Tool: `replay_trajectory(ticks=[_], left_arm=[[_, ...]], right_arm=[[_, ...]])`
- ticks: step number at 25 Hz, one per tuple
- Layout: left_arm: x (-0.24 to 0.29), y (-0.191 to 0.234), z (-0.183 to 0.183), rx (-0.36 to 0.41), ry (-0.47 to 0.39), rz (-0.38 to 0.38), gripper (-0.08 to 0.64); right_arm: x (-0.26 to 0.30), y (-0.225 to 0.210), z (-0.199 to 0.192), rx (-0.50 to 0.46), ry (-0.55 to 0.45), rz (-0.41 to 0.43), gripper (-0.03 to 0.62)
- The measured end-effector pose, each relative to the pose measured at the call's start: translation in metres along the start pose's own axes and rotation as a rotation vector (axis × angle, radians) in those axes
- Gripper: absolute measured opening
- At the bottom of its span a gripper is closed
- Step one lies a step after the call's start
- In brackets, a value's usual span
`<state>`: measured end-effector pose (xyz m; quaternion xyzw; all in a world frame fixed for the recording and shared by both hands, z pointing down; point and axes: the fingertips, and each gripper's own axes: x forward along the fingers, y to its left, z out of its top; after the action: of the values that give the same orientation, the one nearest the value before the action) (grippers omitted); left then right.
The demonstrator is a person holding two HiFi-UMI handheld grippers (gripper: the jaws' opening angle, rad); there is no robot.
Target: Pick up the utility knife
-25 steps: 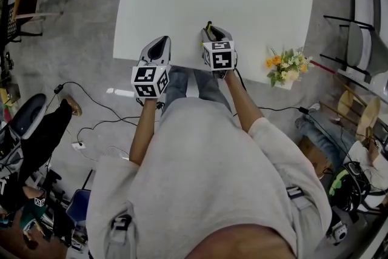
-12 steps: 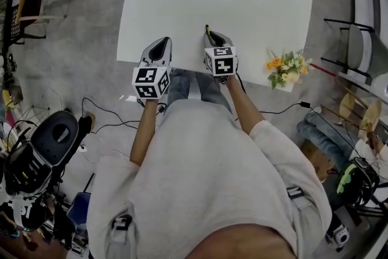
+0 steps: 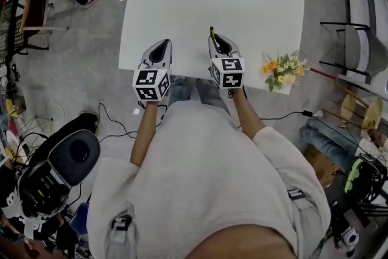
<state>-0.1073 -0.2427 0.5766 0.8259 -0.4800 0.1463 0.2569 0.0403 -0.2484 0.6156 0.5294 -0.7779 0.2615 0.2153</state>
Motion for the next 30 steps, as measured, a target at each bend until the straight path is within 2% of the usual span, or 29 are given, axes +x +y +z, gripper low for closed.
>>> replay_trajectory(ticks=[6, 12, 18, 30], left_arm=[[0.001, -0.005, 0.024, 0.027, -0.036, -0.006, 0.02], [-0.012, -0.028, 0.039, 0.06, -0.093, -0.011, 0.02], [-0.001, -0.017, 0.074, 0.081, -0.127, -0.024, 0.02], [-0.007, -0.014, 0.108, 0.112, -0.211, -0.019, 0.02]], right_arm=[[-0.027, -0.004, 0.037, -0.017, -0.118, -0.003, 0.067], [-0.063, -0.009, 0.048, -0.029, -0.206, 0.001, 0.067], [-0.062, -0.012, 0.083, -0.032, -0.265, -0.018, 0.067], [-0.077, -0.019, 0.11, -0.044, -0.353, -0.048, 0.067]])
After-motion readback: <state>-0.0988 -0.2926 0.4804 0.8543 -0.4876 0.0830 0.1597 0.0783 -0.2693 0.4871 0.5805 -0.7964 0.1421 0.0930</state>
